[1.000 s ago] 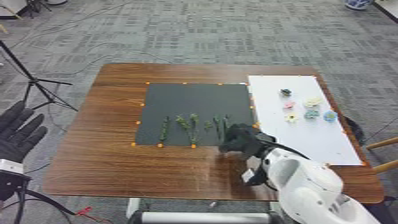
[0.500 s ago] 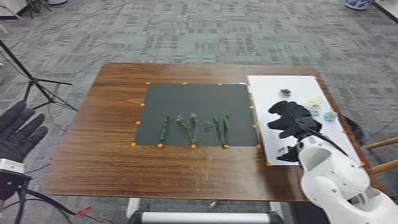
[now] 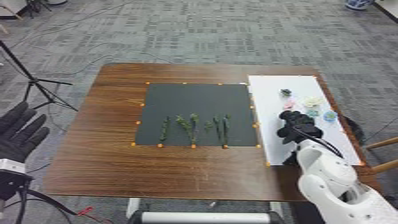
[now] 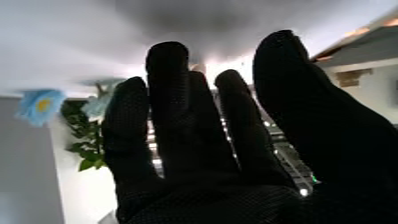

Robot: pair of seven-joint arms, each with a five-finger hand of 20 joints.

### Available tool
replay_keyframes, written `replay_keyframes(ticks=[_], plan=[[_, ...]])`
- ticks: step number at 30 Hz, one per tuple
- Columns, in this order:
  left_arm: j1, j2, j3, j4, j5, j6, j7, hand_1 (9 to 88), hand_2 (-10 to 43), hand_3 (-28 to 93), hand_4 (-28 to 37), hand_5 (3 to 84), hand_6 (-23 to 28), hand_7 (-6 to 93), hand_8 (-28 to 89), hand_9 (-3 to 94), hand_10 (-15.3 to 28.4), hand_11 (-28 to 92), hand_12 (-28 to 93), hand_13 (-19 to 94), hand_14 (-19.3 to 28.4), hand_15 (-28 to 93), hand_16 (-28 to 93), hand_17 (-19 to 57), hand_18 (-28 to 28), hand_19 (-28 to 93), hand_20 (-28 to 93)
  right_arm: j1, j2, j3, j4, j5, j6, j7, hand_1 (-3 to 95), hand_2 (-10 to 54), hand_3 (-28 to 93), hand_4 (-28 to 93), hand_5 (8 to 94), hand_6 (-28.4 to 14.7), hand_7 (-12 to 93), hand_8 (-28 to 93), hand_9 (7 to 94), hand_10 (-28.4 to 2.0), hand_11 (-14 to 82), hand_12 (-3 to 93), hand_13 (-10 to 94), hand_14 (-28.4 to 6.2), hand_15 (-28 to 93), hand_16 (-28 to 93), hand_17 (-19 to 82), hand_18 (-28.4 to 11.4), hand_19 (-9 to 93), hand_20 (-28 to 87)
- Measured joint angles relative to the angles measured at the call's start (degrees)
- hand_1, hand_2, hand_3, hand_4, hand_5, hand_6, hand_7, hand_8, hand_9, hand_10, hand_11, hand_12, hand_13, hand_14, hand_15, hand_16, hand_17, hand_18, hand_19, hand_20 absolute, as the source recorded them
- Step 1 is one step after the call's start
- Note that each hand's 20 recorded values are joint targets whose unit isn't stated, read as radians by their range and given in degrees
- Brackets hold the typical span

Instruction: Arrange flowers

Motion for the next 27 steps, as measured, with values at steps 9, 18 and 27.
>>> replay_keyframes(ticks=[9, 18, 27], plan=[[-0.17, -0.28, 0.15, -0.05, -0.04, 0.26, -0.11, 26.1, 16.2, 69, -27.5, 36.5, 7.5, 9.1, -6, 28.8, 12.4, 11, 15, 22, 13.3, 21, 0, -3.5, 11.4, 16, 13, 1.72, -0.78, 1.07, 1.09, -0.44, 5.28, 1.39, 52.5, -9.5, 78, -28, 46.5, -5.3, 14, -12, 43.7, -14.0, 16.3, 10.1, 52, -12.1, 60, 32, 28, -24.8, 82, 42], [-0.16, -0.26, 0.71, -0.04, -0.58, 0.27, 0.05, 26.1, 16.2, 69, -27.6, 36.5, 7.5, 9.2, -6, 28.8, 12.4, 11, 15, 22, 13.3, 21, 0, -3.6, 11.4, 16, 13, 4.65, -0.42, -0.5, 4.49, -1.54, 5.88, 1.95, 56.8, -9.5, 75, -28, 47.3, -5.0, 14, -12, 42.5, -13.0, 16.0, 9.8, 52, -10.7, 58, 35, 28, -24.2, 81, 42], [-0.3, 0.01, 1.24, -0.01, -0.67, 0.28, 0.04, 26.1, 16.2, 69, -27.8, 36.5, 7.6, 9.2, -6, 28.8, 12.4, 11, 15, 22, 13.3, 21, 0, -3.6, 11.4, 16, 13, 7.61, -0.54, -2.38, 9.06, -1.17, 4.59, 2.09, 59.3, -9.5, 72, -28, 50.8, -2.8, 16, -13, 52.6, -10.5, 17.7, 10.9, 56, -9.3, 57, 39, 28, -23.7, 81, 42]])
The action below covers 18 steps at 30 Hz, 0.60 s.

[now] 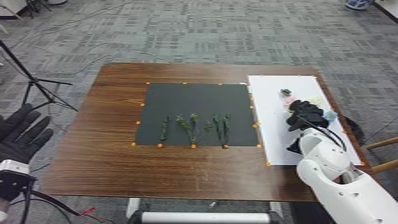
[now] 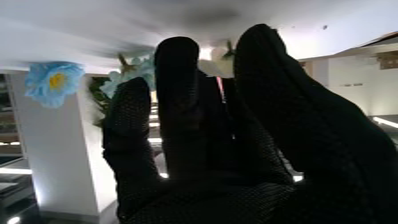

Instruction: Arrange flowers

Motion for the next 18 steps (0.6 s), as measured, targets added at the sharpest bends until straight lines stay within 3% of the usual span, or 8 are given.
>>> replay_keyframes(ticks=[4, 9, 12, 18], plan=[[-0.01, 0.01, 0.02, 0.0, -0.04, 0.08, -0.02, 26.1, 16.2, 69, -27.8, 36.5, 7.6, 9.2, -6, 28.8, 12.4, 11, 15, 22, 13.3, 21, 0, -3.6, 11.4, 16, 13, -0.02, 0.0, -0.62, 0.13, 0.01, 0.47, -0.01, 57.3, -9.5, 72, -28, 58.1, 0.0, 18, -13, 63.6, -9.9, 18.0, 13.5, 59, -10.1, 59, 43, 30, -23.8, 82, 44], [-0.01, 0.22, 0.07, -0.01, -0.21, 0.21, 0.02, 26.1, 16.2, 69, -27.9, 36.5, 7.6, 9.3, -6, 28.9, 12.5, 12, 15, 22, 13.3, 21, 0, -3.6, 11.4, 16, 13, -0.01, 0.04, -1.21, 0.25, -0.02, 3.02, -0.28, 49.4, -9.5, 74, -28, 61.6, -0.3, 18, -13, 66.3, -10.6, 18.6, 15.4, 59, -12.3, 65, 34, 30, -24.0, 81, 45], [-0.03, 0.4, 0.2, -0.01, -0.29, 0.24, 0.04, 26.1, 16.2, 69, -28.0, 36.6, 7.6, 9.2, -6, 28.9, 12.5, 12, 15, 22, 13.3, 21, 0, -3.6, 11.4, 16, 13, 0.07, 0.09, -1.75, 0.25, 0.0, 3.51, -0.45, 54.3, -9.5, 68, -28, 66.7, -0.2, 21, -5, 73.6, -9.9, 14.5, 23.3, 61, -11.8, 65, 34, 31, -24.0, 82, 45], [-0.3, 0.57, 0.5, 0.04, -0.43, 0.26, -0.02, 26.0, 16.1, 69, -27.9, 36.5, 7.6, 9.3, -6, 28.8, 12.5, 12, 15, 22, 13.3, 21, 0, -3.6, 11.4, 16, 13, 1.26, 0.55, -4.98, 1.3, -1.1, 9.55, -0.66, 62.7, -9.5, 67, -28, 75.2, 1.8, 28, 1, 86.3, -8.0, 8.2, 37.8, 65, -8.7, 58, 48, 32, -23.3, 82, 47]])
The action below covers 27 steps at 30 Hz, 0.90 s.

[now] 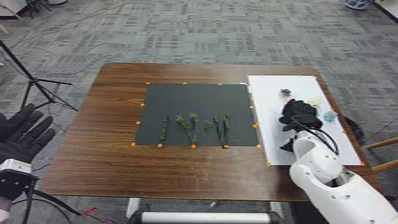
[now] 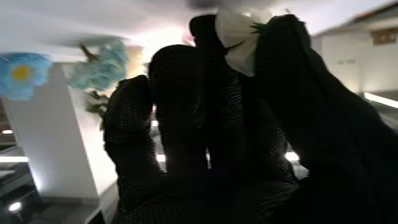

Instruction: Arrange flowers

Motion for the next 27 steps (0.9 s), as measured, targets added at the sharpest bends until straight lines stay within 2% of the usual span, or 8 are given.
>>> replay_keyframes(ticks=[7, 11, 14, 17, 22, 27], plan=[[-0.21, -0.05, -0.13, 0.01, -0.02, -0.02, 0.08, 25.5, 16.0, 69, -27.9, 36.4, 7.6, 9.0, -6, 28.8, 12.6, 11, 14, 22, 13.4, 21, 0, -3.6, 11.4, 16, 13, -0.23, 0.08, -0.58, -0.12, -2.09, 0.73, -0.72, 64.0, -9.5, 69, -28, 76.5, 2.0, 28, 2, 87.4, -7.3, 9.0, 40.3, 66, -8.0, 57, 51, 33, -23.3, 82, 47], [0.18, -0.21, -1.49, 0.0, -0.15, -0.19, 0.1, 23.3, 17.2, 67, -28.1, 36.2, 7.6, 8.6, -6, 28.7, 12.6, 11, 14, 21, 13.5, 20, 0, -3.6, 11.4, 16, 13, -1.69, 0.9, -0.68, -2.55, -1.78, 2.52, -1.88, 63.7, -9.5, 69, -28, 76.4, 1.9, 28, 2, 87.4, -7.3, 9.0, 40.6, 66, -8.0, 56, 51, 33, -23.3, 82, 47], [0.74, -0.41, -2.71, 0.01, -1.0, -0.46, 0.29, 22.3, 17.8, 67, -28.2, 36.2, 7.5, 8.2, -6, 28.7, 12.5, 11, 14, 21, 13.5, 20, 0, -3.7, 11.4, 16, 13, -2.16, 2.14, -2.0, -5.43, -0.94, 5.5, -4.91, 63.7, -9.5, 69, -28, 76.1, 2.0, 29, 2, 87.1, -7.3, 9.1, 41.0, 65, -8.0, 56, 51, 33, -23.1, 82, 47], [0.9, -0.69, -2.84, 0.04, -1.93, -0.64, 0.55, 23.0, 17.6, 68, -28.2, 36.3, 7.5, 8.2, -6, 29.3, 11.4, 10, 14, 22, 12.9, 20, 0, -3.7, 11.4, 16, 13, -1.18, 3.19, -4.97, -8.2, -1.03, 6.72, -7.88, 63.6, -9.5, 69, -28, 76.1, 1.9, 29, 2, 86.9, -7.2, 9.1, 41.1, 65, -7.8, 56, 52, 33, -23.0, 81, 47], [1.01, -0.78, -2.86, 0.19, -1.8, -0.82, 0.6, 24.1, 17.3, 68, -28.3, 36.8, 6.9, 8.1, -6, 30.5, 10.4, 10, 14, 23, 11.9, 17, -1, -2.9, 10.7, 15, 12, 3.94, 2.96, -12.25, -9.79, 0.22, 8.14, -11.7, 63.0, -9.5, 70, -28, 75.5, 2.1, 29, 2, 86.8, -7.1, 9.4, 41.4, 65, -7.6, 56, 52, 32, -22.8, 81, 47], [1.22, -0.98, -2.8, 0.36, -1.9, -0.9, 1.01, 24.0, 17.2, 68, -28.3, 36.8, 6.7, 8.3, -6, 30.7, 10.3, 10, 13, 23, 11.6, 17, -1, -2.8, 10.5, 15, 12, 11.12, 0.0, -19.26, -7.84, 10.82, 8.77, -20.18, 62.7, -9.5, 70, -28, 74.9, 2.4, 30, 2, 86.3, -6.9, 9.6, 41.7, 65, -7.6, 56, 52, 32, -22.4, 81, 47]])
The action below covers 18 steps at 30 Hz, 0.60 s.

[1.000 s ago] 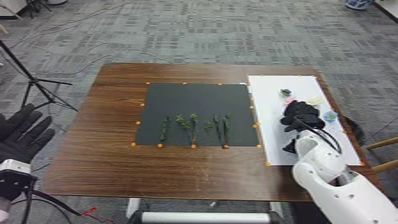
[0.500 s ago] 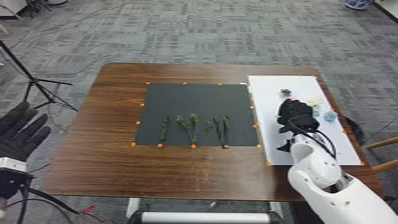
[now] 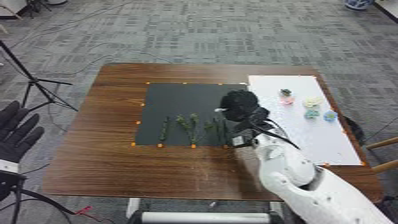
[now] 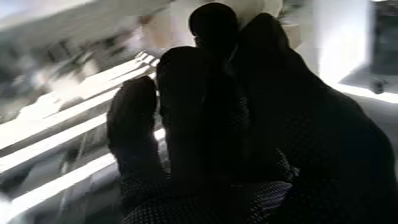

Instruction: Arrange flowers

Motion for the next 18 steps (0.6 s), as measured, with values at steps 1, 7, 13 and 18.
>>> replay_keyframes(ticks=[1, 7, 13, 18], plan=[[0.02, -0.03, 0.13, 0.05, -0.11, -0.01, 0.11, 24.0, 17.1, 68, -28.3, 36.8, 6.7, 8.4, -6, 30.7, 10.3, 10, 13, 23, 11.5, 17, -1, -2.8, 10.5, 14, 12, 1.48, -0.95, -1.29, 0.65, 2.51, -0.55, -1.3, 62.7, -9.5, 70, -28, 74.9, 2.4, 30, 2, 86.3, -6.8, 9.5, 41.6, 65, -7.6, 56, 52, 32, -22.5, 81, 47], [-0.01, -0.52, 0.99, 0.12, -0.09, -0.29, -0.09, 24.3, 16.9, 68, -28.3, 36.8, 6.7, 8.5, -6, 30.5, 10.4, 10, 13, 23, 11.9, 18, -1, -2.7, 10.4, 14, 12, 10.87, -5.77, -11.88, 4.87, 5.85, -1.36, -3.21, 62.3, -9.5, 70, -28, 74.4, 2.5, 31, 1, 85.9, -6.5, 9.8, 41.6, 65, -7.4, 57, 52, 32, -22.1, 81, 47], [-0.76, -0.7, 2.85, 0.58, -0.16, -0.2, 0.31, 24.5, 16.6, 68, -28.3, 36.7, 6.7, 8.5, -6, 30.4, 10.6, 10, 13, 23, 12.0, 18, -1, -2.8, 10.4, 14, 13, 16.99, -7.81, -19.21, 7.76, 5.62, -1.76, -6.7, 61.6, -9.5, 71, -28, 73.7, 2.6, 32, 0, 85.5, -6.4, 10.0, 41.6, 64, -7.4, 57, 53, 32, -22.1, 81, 47], [-1.17, -0.38, 3.68, 1.08, -0.16, -0.19, 0.27, 24.8, 16.4, 68, -28.3, 36.7, 6.7, 8.5, -6, 30.3, 10.7, 10, 13, 22, 12.2, 18, 0, -2.8, 10.4, 15, 13, 18.72, -9.74, -20.89, 8.69, 5.71, -1.92, -5.36, 61.5, -9.5, 70, -28, 73.4, 2.5, 33, -1, 85.5, -6.4, 10.1, 41.3, 64, -7.4, 57, 52, 32, -22.1, 80, 47]])
